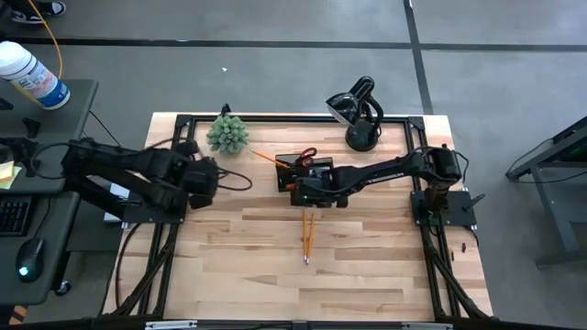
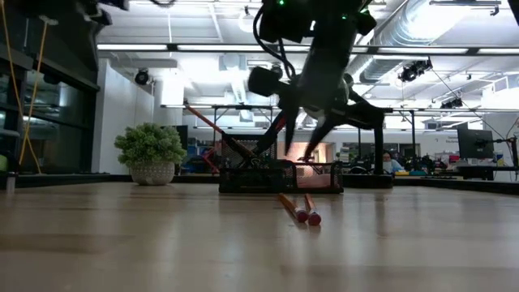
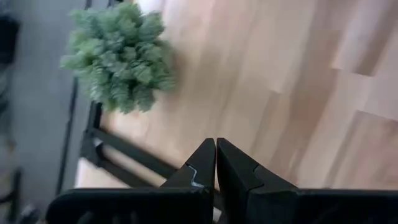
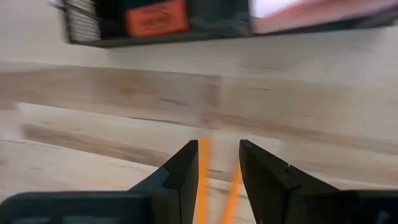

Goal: Pick and place office supplies into organizer
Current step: Put the left pencil into the desk organizer

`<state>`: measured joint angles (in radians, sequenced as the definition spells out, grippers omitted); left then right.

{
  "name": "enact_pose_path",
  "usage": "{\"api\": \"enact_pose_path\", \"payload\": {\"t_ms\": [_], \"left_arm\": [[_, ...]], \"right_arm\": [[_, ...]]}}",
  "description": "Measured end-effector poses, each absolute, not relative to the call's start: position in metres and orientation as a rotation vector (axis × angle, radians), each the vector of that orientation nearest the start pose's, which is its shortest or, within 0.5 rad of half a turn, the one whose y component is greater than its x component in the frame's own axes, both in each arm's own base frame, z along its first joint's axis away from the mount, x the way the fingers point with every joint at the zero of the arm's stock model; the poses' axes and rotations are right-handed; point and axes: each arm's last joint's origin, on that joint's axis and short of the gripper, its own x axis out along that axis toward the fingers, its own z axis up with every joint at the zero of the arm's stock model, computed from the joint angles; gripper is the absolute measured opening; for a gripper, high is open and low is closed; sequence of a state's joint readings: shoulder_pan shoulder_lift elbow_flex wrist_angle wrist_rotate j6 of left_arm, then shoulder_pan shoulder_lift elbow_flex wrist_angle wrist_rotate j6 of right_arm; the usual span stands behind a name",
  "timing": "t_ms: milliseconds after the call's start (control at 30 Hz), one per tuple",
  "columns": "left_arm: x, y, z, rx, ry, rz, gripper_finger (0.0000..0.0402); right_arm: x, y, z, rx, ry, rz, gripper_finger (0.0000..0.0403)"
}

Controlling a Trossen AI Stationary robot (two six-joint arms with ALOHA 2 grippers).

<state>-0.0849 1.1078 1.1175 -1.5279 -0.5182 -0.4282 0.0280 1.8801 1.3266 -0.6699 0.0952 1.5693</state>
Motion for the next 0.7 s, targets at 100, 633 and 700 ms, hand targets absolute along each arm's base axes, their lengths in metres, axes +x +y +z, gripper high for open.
{"api": "enact_pose_path", "payload": {"t_ms": [100,633,700], "left_arm": [[0.139,0.001,0.312,0.09,1.224,0.542,0.0005],[0.113,-0.006,0.309,0.067,0.69,0.04,0.0005],[0.115,-0.007,0.301,0.056,0.653,0.013,0.0005]], "right_arm": [[0.379,0.006,0.189,1.307,0.843,-0.941,0.0111],[0.384,0.007,0.173,1.348,0.85,-0.987,0.0111],[0.385,0.008,0.168,1.363,0.865,-0.992,0.0111]]}}
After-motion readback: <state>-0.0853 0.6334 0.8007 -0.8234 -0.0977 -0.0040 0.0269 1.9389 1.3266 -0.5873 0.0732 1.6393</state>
